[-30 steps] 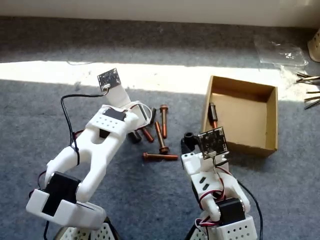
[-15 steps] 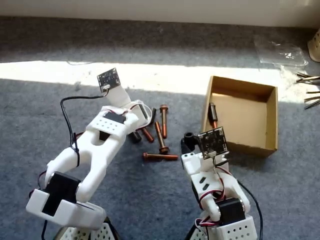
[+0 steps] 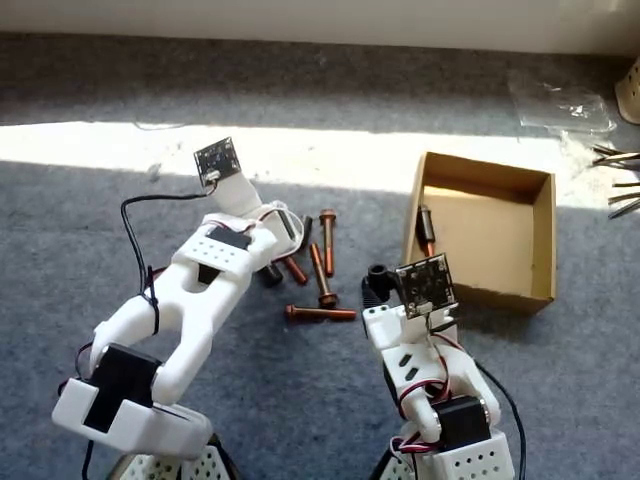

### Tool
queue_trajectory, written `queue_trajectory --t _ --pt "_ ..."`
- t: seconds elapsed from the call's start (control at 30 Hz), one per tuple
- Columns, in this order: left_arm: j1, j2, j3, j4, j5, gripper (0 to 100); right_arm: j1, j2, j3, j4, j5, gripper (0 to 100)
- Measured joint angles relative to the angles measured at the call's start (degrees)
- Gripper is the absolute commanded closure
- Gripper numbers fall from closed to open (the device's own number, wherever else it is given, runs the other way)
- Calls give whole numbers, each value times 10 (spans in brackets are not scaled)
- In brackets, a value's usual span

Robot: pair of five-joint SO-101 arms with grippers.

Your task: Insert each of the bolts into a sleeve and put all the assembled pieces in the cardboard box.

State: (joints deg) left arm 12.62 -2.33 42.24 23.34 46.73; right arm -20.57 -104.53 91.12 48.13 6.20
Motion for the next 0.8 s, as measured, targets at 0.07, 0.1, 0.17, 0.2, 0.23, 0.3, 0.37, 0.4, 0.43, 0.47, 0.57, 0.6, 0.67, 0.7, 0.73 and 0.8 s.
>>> queue_trajectory --t 0.07,0.1,0.17,0.2,0.23,0.3,0.37,0.4,0.43,0.47,0.57,0.6,0.67,0.7,0.73,0.8 --pt "0 0 14 0 0 829 0 0 0 0 0 994" --pt "0 0 18 -1 0 829 0 0 0 0 0 994" --pt "0 0 23 -1 0 829 0 0 0 0 0 994" --pt "-1 0 23 -1 0 829 0 0 0 0 0 994" --pt "-1 0 23 -1 0 829 0 0 0 0 0 994" --pt "-2 0 23 -1 2 829 0 0 0 0 0 994" --pt "-10 0 23 -1 2 829 0 0 0 0 0 994" --pt "-14 0 23 -1 2 829 0 0 0 0 0 994" --pt "-15 0 23 -1 2 829 0 0 0 0 0 994" --pt "-16 0 23 -1 2 829 0 0 0 0 0 994" --pt "-15 0 23 -1 2 829 0 0 0 0 0 994" --pt "-18 0 23 -1 2 829 0 0 0 0 0 994" --pt "-22 0 25 -1 2 841 0 0 0 0 0 994" --pt "-23 0 31 -1 2 859 0 0 0 0 0 994" --pt "-23 0 33 -1 2 881 0 0 0 0 0 994" --pt "-20 0 33 -1 2 905 0 0 0 0 0 994"
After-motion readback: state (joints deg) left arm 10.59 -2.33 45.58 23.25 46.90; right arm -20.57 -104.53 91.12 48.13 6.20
